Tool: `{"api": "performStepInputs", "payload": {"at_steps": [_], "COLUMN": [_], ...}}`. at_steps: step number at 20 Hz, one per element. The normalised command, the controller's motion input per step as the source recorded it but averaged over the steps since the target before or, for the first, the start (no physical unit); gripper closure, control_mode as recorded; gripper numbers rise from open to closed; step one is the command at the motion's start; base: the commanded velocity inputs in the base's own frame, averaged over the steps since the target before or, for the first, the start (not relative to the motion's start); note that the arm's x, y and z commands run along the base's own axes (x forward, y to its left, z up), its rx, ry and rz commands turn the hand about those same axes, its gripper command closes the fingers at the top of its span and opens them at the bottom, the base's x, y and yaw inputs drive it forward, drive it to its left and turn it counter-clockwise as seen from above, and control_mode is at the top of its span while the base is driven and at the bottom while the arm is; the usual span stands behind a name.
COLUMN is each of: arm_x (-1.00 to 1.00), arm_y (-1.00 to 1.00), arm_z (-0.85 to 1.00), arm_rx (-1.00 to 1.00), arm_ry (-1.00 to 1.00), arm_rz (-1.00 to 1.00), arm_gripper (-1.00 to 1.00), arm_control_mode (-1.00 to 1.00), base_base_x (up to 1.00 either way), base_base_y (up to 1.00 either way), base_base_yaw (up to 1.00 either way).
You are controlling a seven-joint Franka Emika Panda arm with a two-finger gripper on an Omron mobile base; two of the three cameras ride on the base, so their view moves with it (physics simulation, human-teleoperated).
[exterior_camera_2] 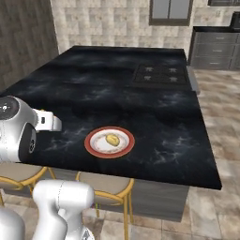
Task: Take the cheese, fish, and potato from the fridge and place them on the plate on the dining counter to create an appetizer plate.
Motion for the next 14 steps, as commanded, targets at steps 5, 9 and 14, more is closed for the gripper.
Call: {"api": "performStepInputs", "payload": {"at_steps": [5, 9, 14], "arm_x": [0.00, 0.00, 0.05], "arm_y": [0.00, 0.00, -0.18], "arm_z": [0.00, 0.00, -0.11], "arm_rx": [0.00, 0.00, 0.00], "arm_ry": [0.00, 0.00, 0.03], "arm_rz": [0.00, 0.00, -0.01], "arm_gripper": [1.00, 1.00, 1.00], "arm_control_mode": [1.00, 1.00, -1.00], "base_base_x": [0.30, 0.31, 0.05], "base_base_y": [0.68, 0.46, 0.03], "base_base_yaw": [0.00, 0.00, 0.00]}}
